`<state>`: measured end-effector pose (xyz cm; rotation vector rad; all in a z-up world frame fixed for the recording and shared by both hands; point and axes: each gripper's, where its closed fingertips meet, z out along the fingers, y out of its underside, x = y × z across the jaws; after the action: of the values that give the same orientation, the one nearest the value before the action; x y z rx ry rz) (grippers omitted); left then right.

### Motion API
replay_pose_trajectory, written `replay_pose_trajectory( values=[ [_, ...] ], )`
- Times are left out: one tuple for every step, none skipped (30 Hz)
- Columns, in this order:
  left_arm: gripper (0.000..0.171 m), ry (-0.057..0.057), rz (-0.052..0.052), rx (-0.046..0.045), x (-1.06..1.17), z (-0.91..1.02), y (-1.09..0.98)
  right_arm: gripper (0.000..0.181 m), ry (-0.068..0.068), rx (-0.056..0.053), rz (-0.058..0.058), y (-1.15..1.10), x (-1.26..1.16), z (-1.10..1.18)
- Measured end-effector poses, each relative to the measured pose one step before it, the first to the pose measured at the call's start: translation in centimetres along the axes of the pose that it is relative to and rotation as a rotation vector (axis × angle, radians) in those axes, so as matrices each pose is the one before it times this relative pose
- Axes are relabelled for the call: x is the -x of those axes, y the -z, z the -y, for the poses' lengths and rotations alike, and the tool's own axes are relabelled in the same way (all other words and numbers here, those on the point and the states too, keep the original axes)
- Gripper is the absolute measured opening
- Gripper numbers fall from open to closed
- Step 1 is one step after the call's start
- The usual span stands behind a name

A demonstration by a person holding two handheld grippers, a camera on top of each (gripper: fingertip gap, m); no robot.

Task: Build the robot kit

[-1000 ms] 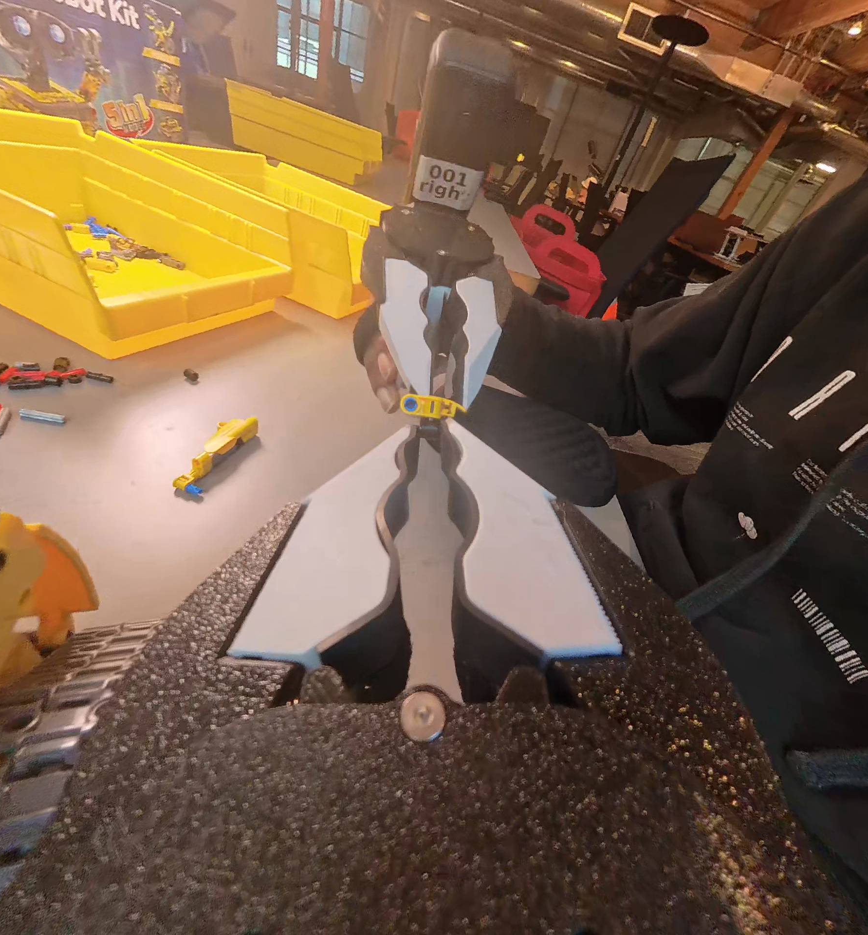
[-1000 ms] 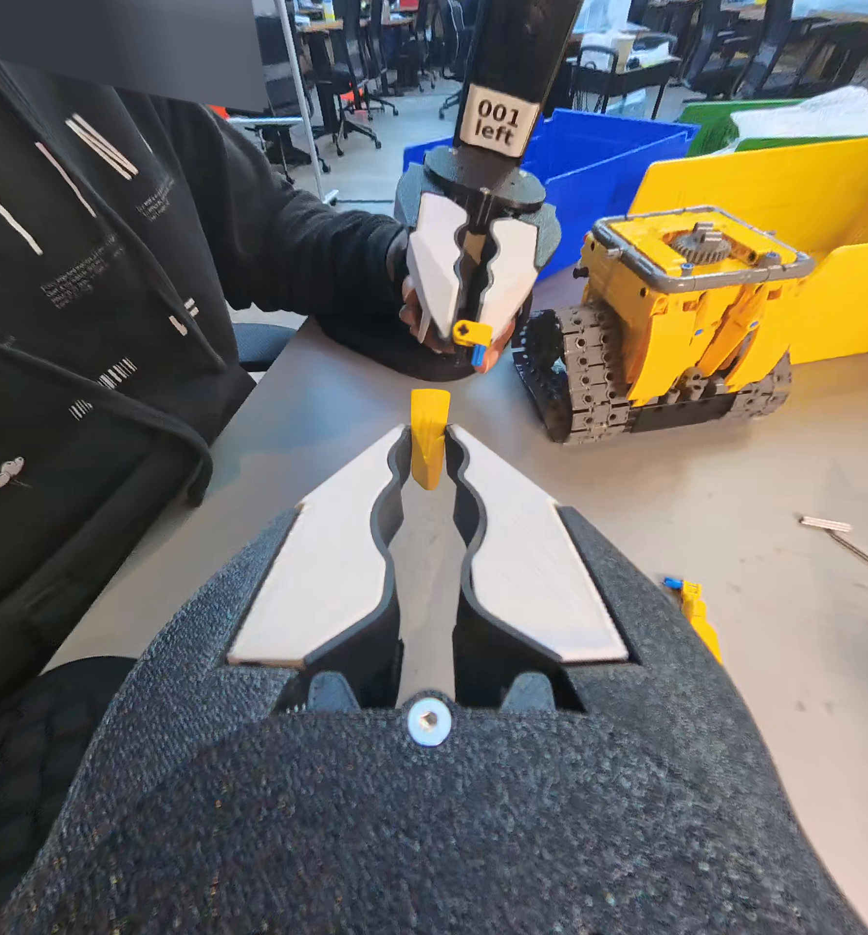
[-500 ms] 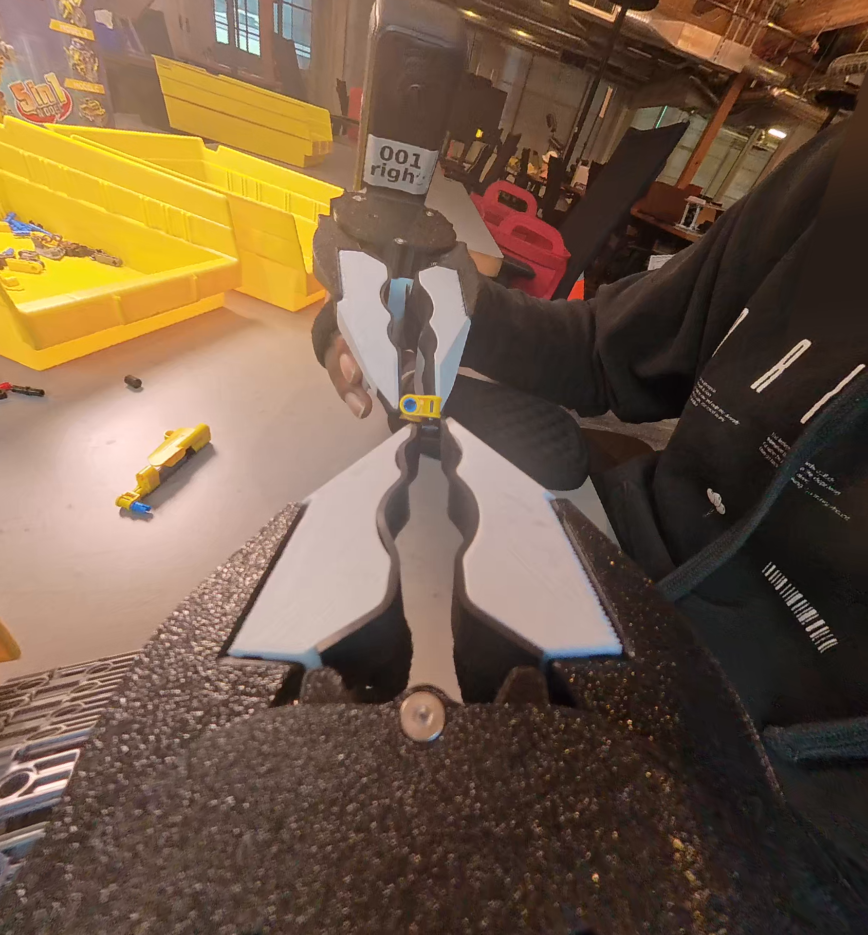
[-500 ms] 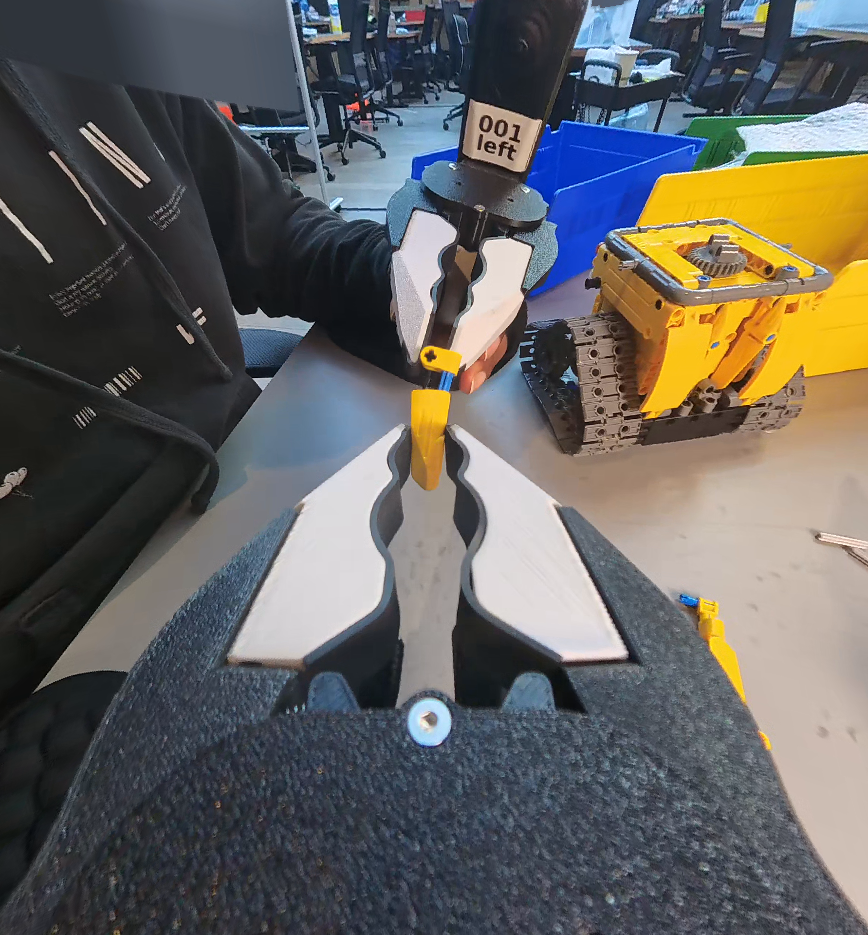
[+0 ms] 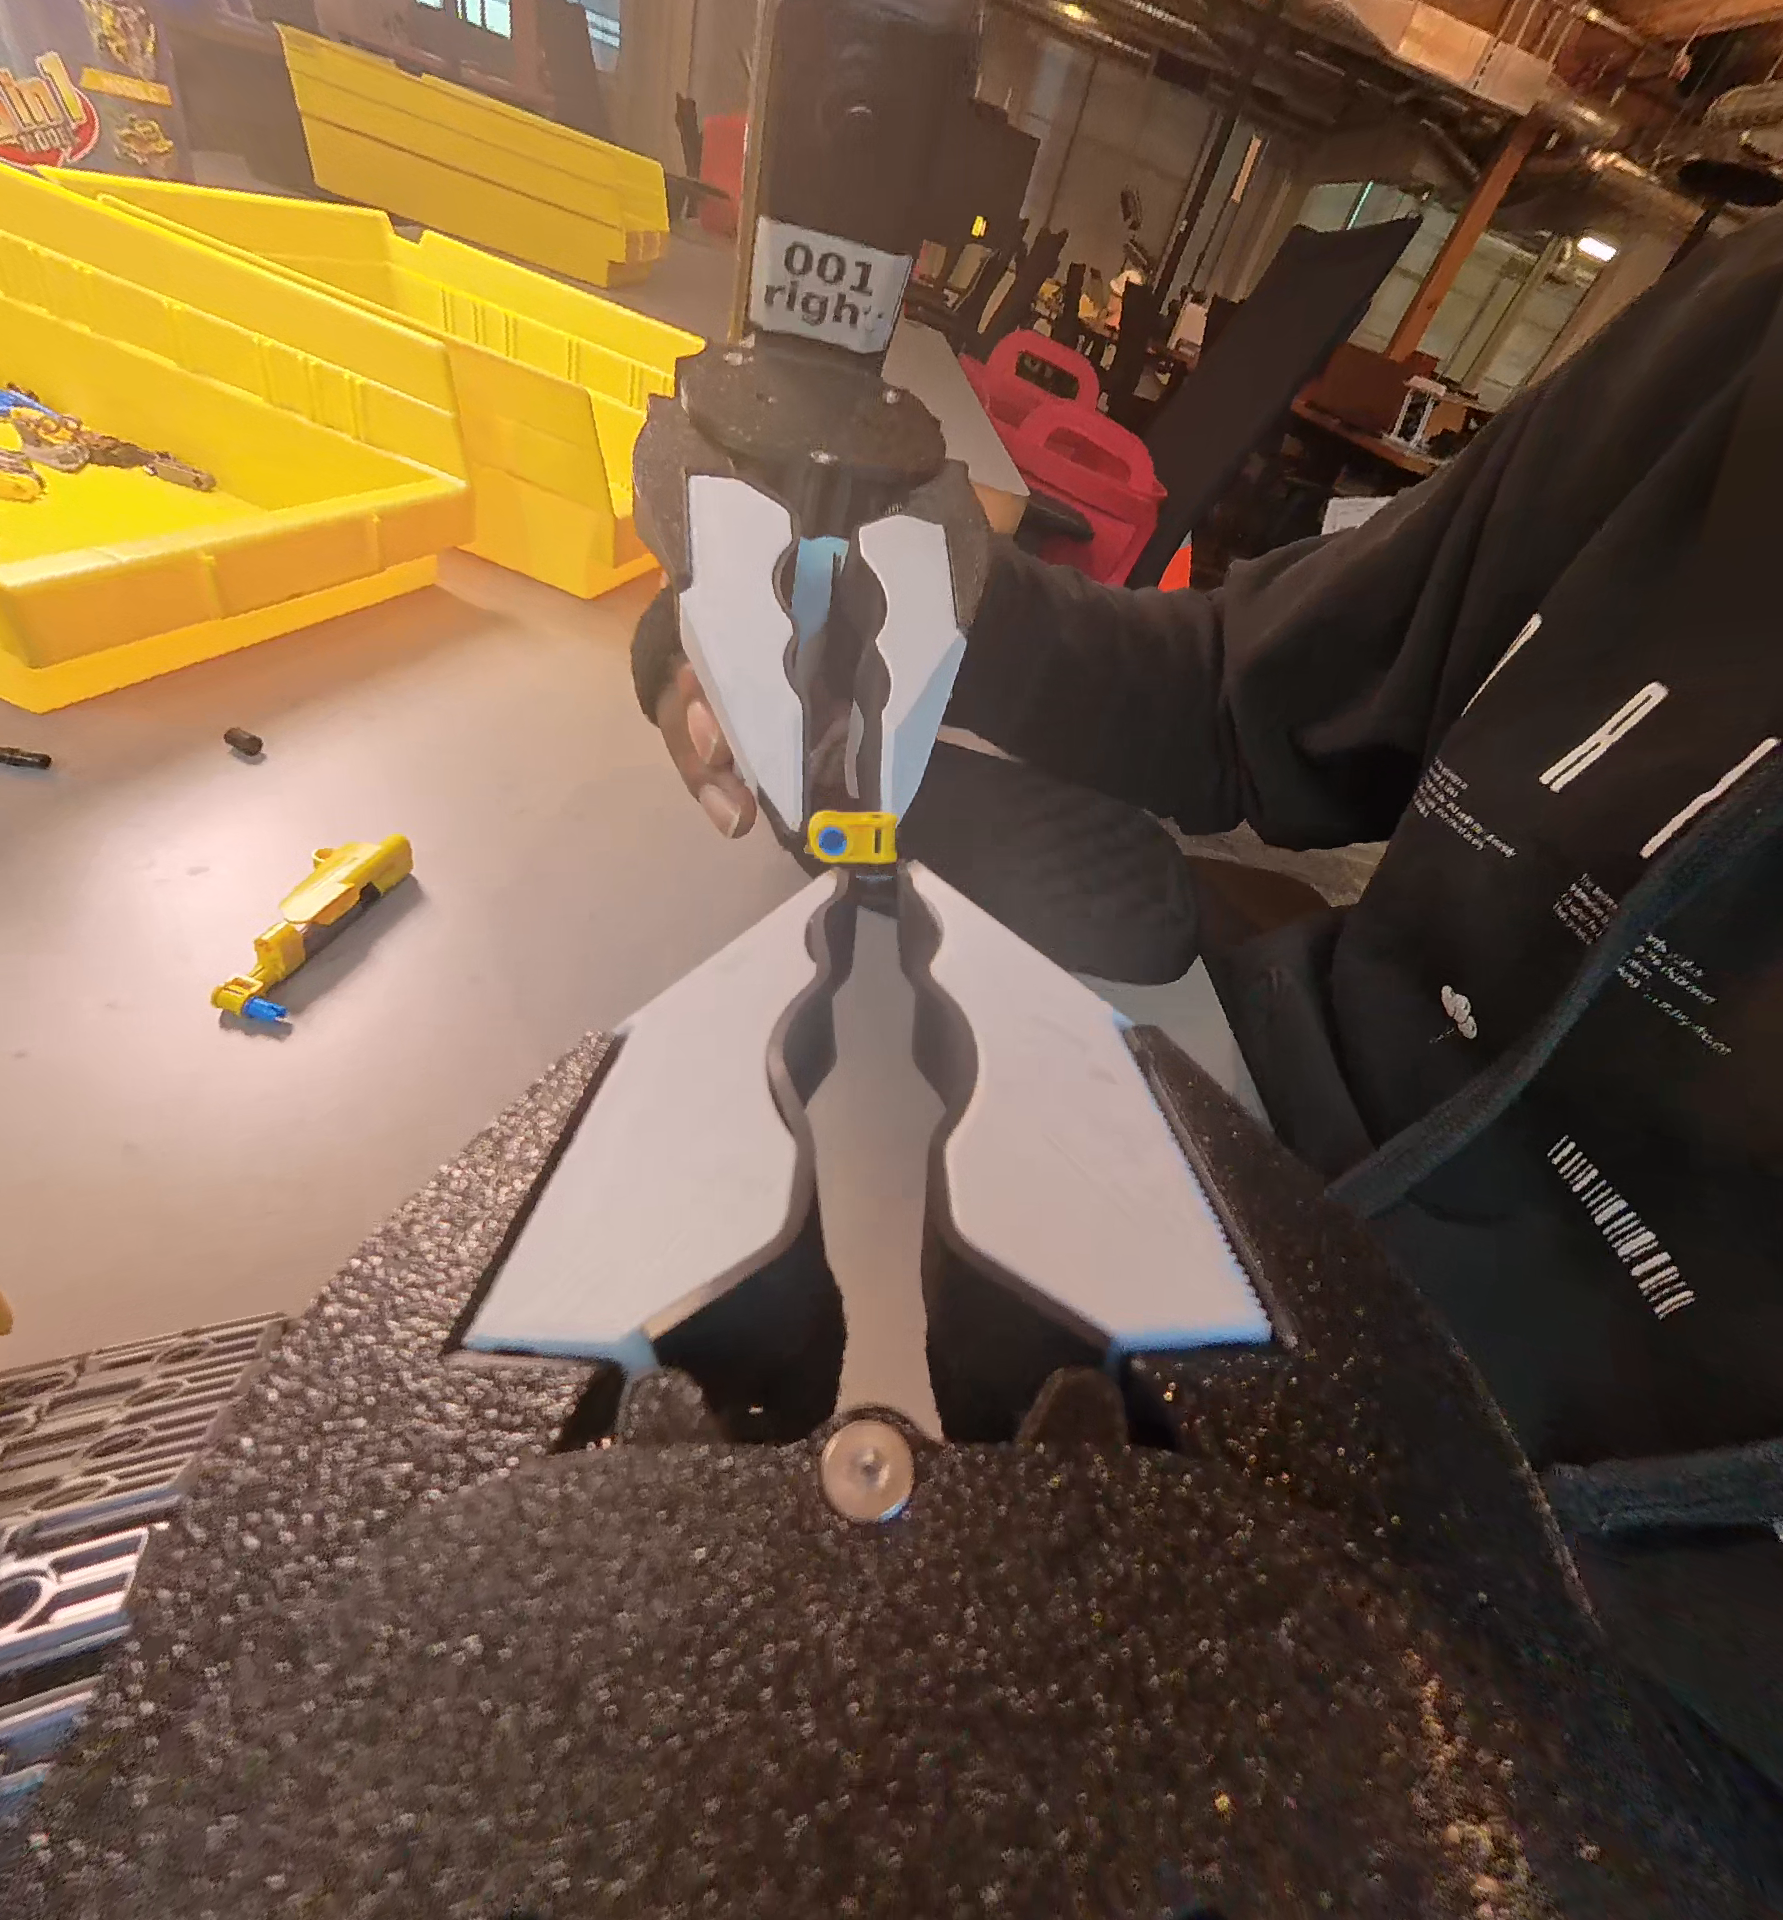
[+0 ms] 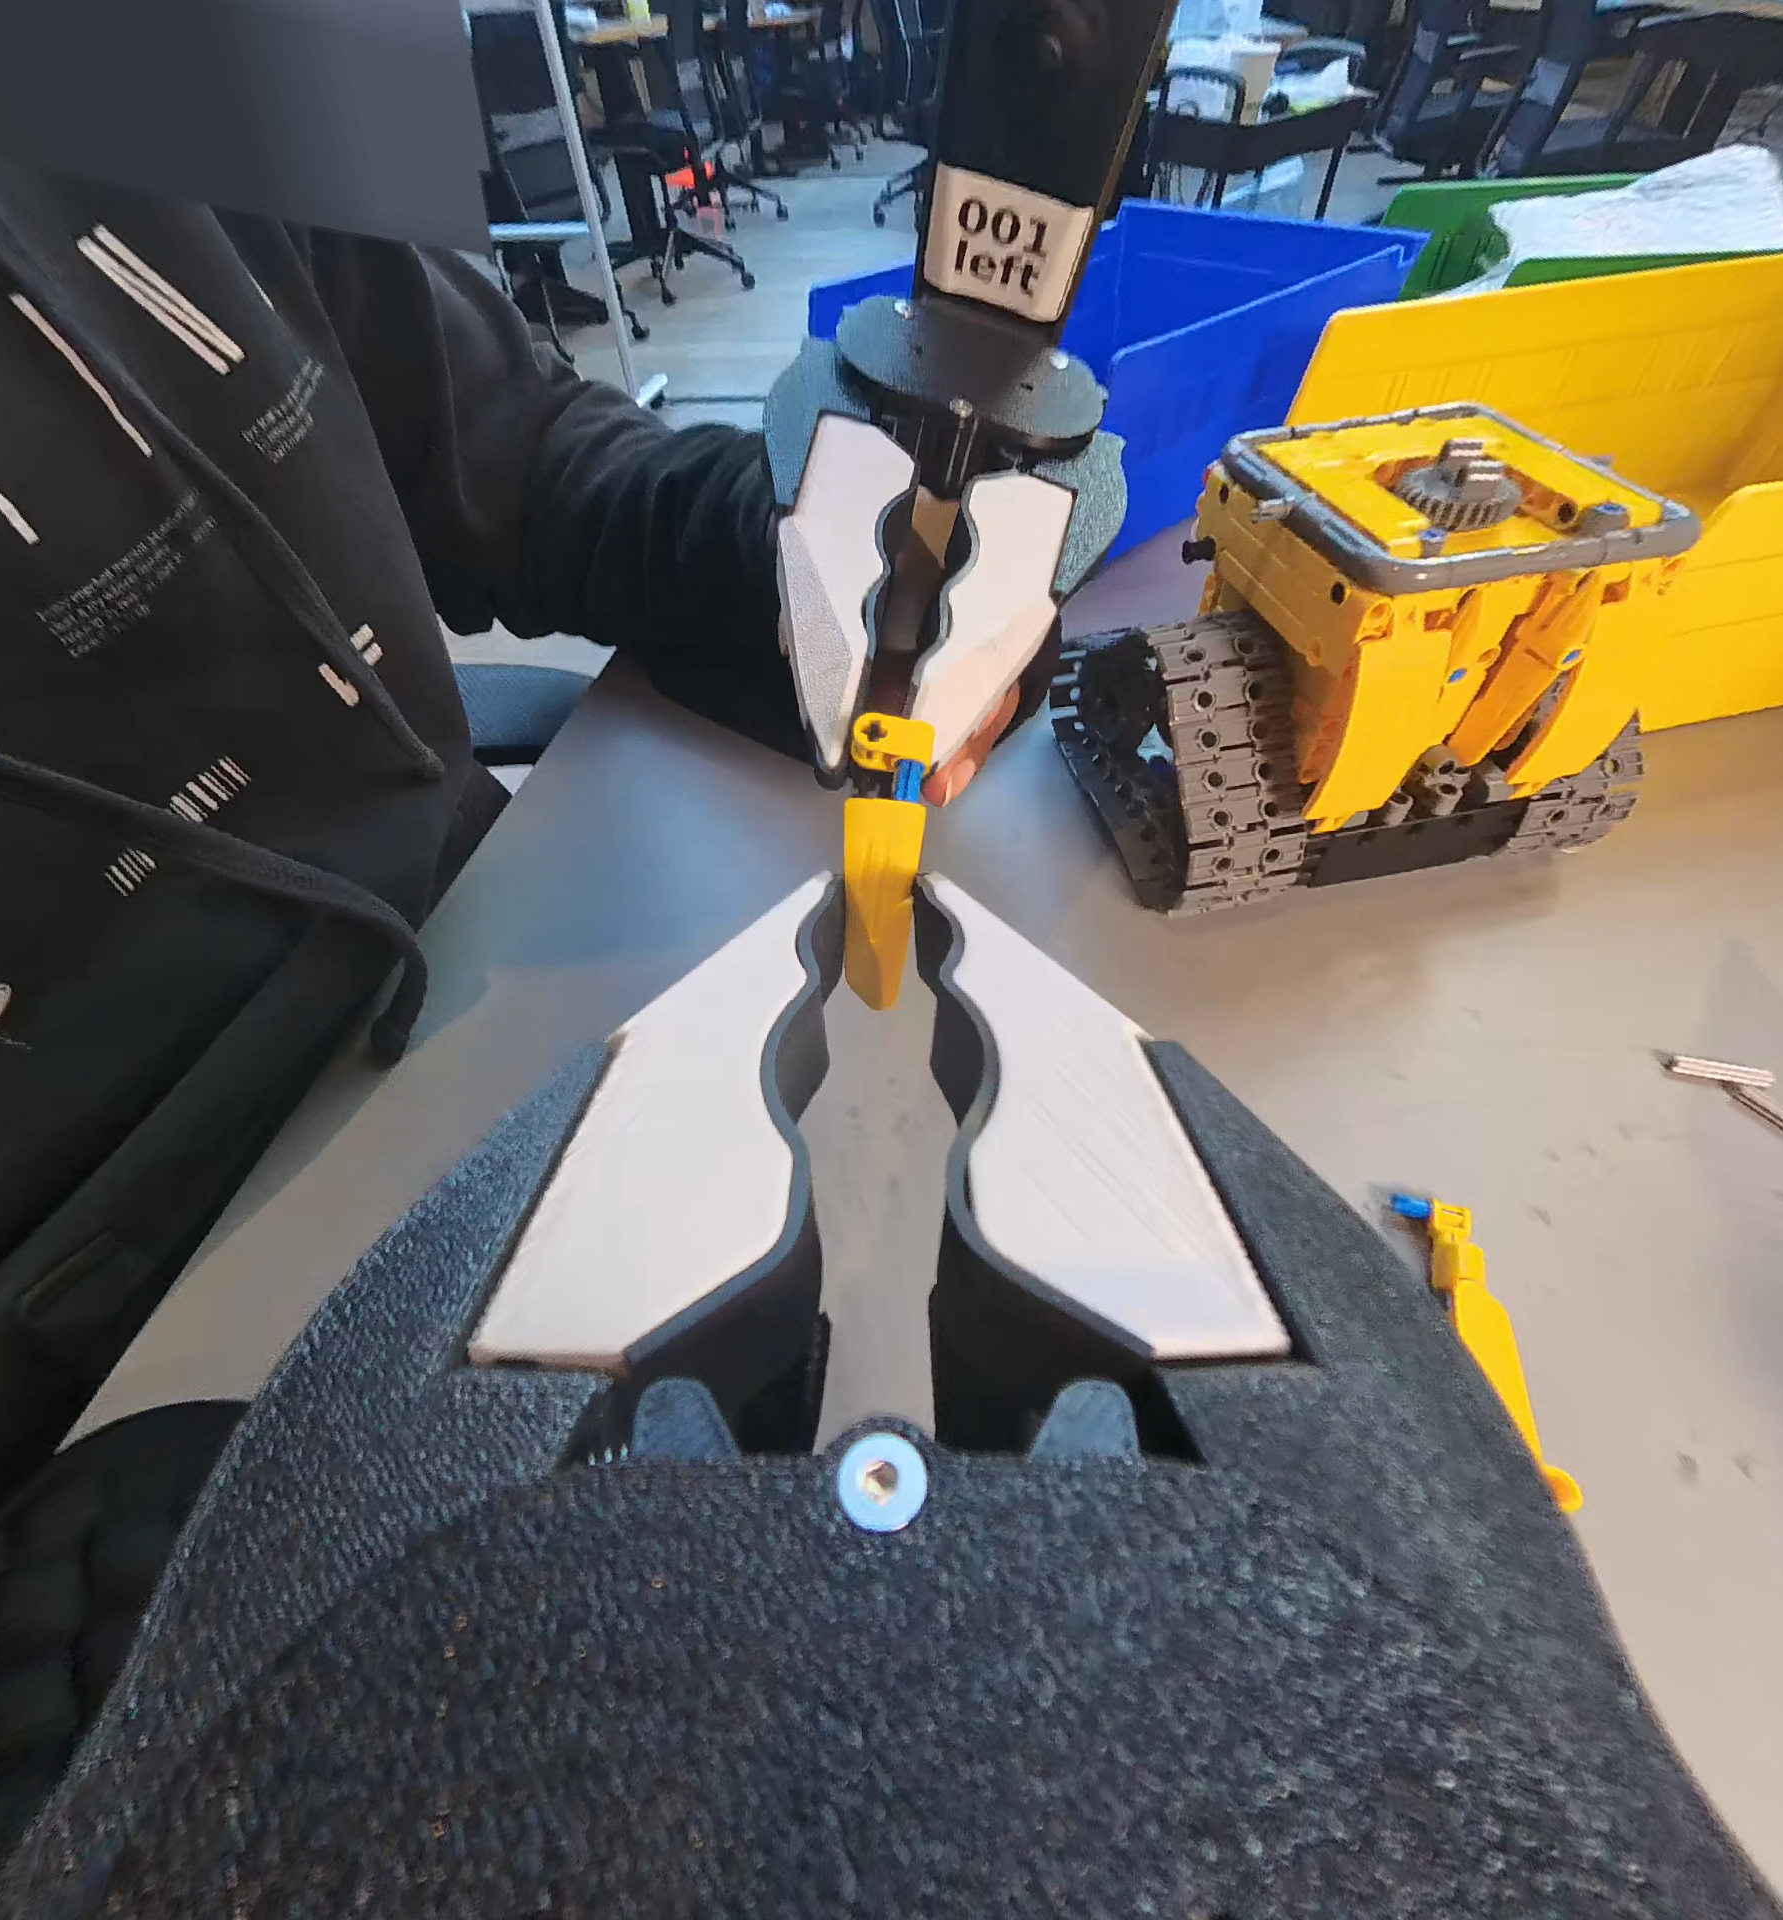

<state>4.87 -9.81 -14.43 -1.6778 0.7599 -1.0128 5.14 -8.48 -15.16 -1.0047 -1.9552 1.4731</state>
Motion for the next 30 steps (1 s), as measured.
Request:
replay_pose_trajectory(
  values=[
    [0.006,-0.0031,0.0012,0.02415,-0.013,-0.347,-0.103,0.013,0.0104,0.0239,-0.0002,-0.088,0.093,-0.333],
    [0.006,-0.0013,-0.0025,0.02244,-0.060,-0.314,-0.102,0.013,0.0059,0.0208,0.0031,-0.062,0.131,-0.276],
    [0.006,0.0022,-0.0036,0.02621,-0.059,-0.375,-0.097,0.013,0.0047,0.0249,0.0034,-0.035,0.115,-0.326],
    [0.006,0.0008,0.0047,0.02949,0.069,-0.412,-0.118,0.013,0.0086,0.0305,-0.0031,-0.029,0.035,-0.405],
    [0.007,-0.0066,0.0059,0.03328,0.056,-0.479,-0.164,0.013,0.0080,0.0314,0.0011,-0.064,0.103,-0.401],
    [0.006,-0.0083,0.0014,0.03005,-0.067,-0.430,-0.222,0.013,0.0067,0.0298,0.0056,-0.115,0.183,-0.406],
    [0.007,-0.0038,-0.0007,0.03167,-0.084,-0.446,-0.246,0.013,0.0080,0.0280,0.0042,-0.144,0.158,-0.419],
    [0.007,0.0002,0.0015,0.03126,-0.008,-0.468,-0.229,0.013,0.0095,0.0219,0.0018,-0.124,0.119,-0.382],
    [0.007,0.0022,0.0009,0.01861,0.002,-0.273,-0.153,0.013,0.0055,0.0086,0.0025,-0.084,0.089,-0.222],
    [0.007,0.0019,-0.0057,0.00509,-0.078,-0.083,-0.057,0.012,-0.0012,-0.0071,0.0071,0.002,0.100,-0.011],
    [0.007,-0.0005,-0.0076,-0.00439,-0.102,0.059,0.027,0.012,-0.0036,-0.0179,0.0072,0.061,0.065,0.125],
    [0.006,0.0002,-0.0097,-0.00463,-0.117,0.068,0.052,0.012,-0.0043,-0.0217,0.0113,0.072,0.112,0.187],
    [0.006,-0.0018,-0.0066,-0.00197,-0.113,0.034,0.028,0.012,-0.0059,-0.0129,0.0111,0.042,0.108,0.094],
    [0.006,-0.0061,-0.0026,0.00758,-0.101,-0.089,-0.061,0.012,-0.0023,0.0008,0.0112,-0.010,0.150,-0.058],
    [0.006,-0.0131,0.0051,0.00981,-0.064,-0.103,-0.107,0.012,0.0007,0.0087,0.0077,-0.033,0.126,-0.142],
    [0.006,-0.0144,0.0067,0.00884,-0.068,-0.100,-0.099,0.012,-0.0002,0.0055,0.0072,-0.029,0.131,-0.088],
    [0.006,-0.0086,0.0045,0.00229,-0.037,0.000,-0.044,0.012,0.0008,-0.0033,0.0013,0.016,0.031,0.014],
    [0.006,-0.0016,0.0067,-0.00957,0.075,0.158,0.063,0.012,-0.0026,-0.0145,-0.0047,0.069,-0.094,0.164],
    [0.006,0.0026,0.0055,-0.01006,0.106,0.156,0.098,0.012,-0.0049,-0.0160,-0.0025,0.098,-0.099,0.192],
    [0.006,0.0013,0.0022,-0.00288,0.047,0.057,0.031,0.012,-0.0003,-0.0051,-0.0009,0.051,-0.048,0.077],
    [0.006,-0.0046,0.0060,0.00276,0.046,-0.031,-0.035,0.012,0.0023,0.0073,-0.0024,-0.033,-0.032,-0.085],
    [0.006,-0.0092,0.0124,0.00555,0.110,-0.085,-0.058,0.012,0.0010,0.0078,0.0002,-0.087,0.021,-0.098],
    [0.006,-0.0114,0.0116,0.00411,0.056,-0.033,-0.038,0.012,-0.0011,0.0014,0.0014,-0.103,0.023,-0.010],
    [0.006,-0.0082,0.0066,0.00035,0.004,0.029,-0.012,0.012,-0.0013,0.0048,-0.0003,-0.126,0.017,-0.056],
    [0.006,-0.0043,0.0086,0.00550,0.082,-0.051,-0.045,0.012,0.0060,0.0069,-0.0051,-0.153,-0.022,-0.067],
    [0.007,-0.0023,0.0062,0.00833,0.048,-0.080,-0.089,0.012,0.0078,0.0091,-0.0033,-0.171,-0.007,-0.101],
    [0.007,-0.0032,-0.0010,0.00870,-0.079,-0.091,-0.083,0.012,0.0025,0.0067,0.0025,-0.183,0.075,-0.101],
    [0.007,-0.0038,-0.0008,0.00785,-0.066,-0.058,-0.035,0.012,-0.0019,0.0064,0.0016,-0.175,0.035,-0.098],
    [0.007,-0.0064,0.0052,0.01067,0.007,-0.120,-0.020,0.012,-0.0031,0.0115,-0.0011,-0.101,-0.038,-0.152],
    [0.007,-0.0048,0.0090,0.01700,0.095,-0.231,-0.022,0.012,0.0048,0.0215,-0.0097,-0.053,-0.139,-0.254]
  ],
)
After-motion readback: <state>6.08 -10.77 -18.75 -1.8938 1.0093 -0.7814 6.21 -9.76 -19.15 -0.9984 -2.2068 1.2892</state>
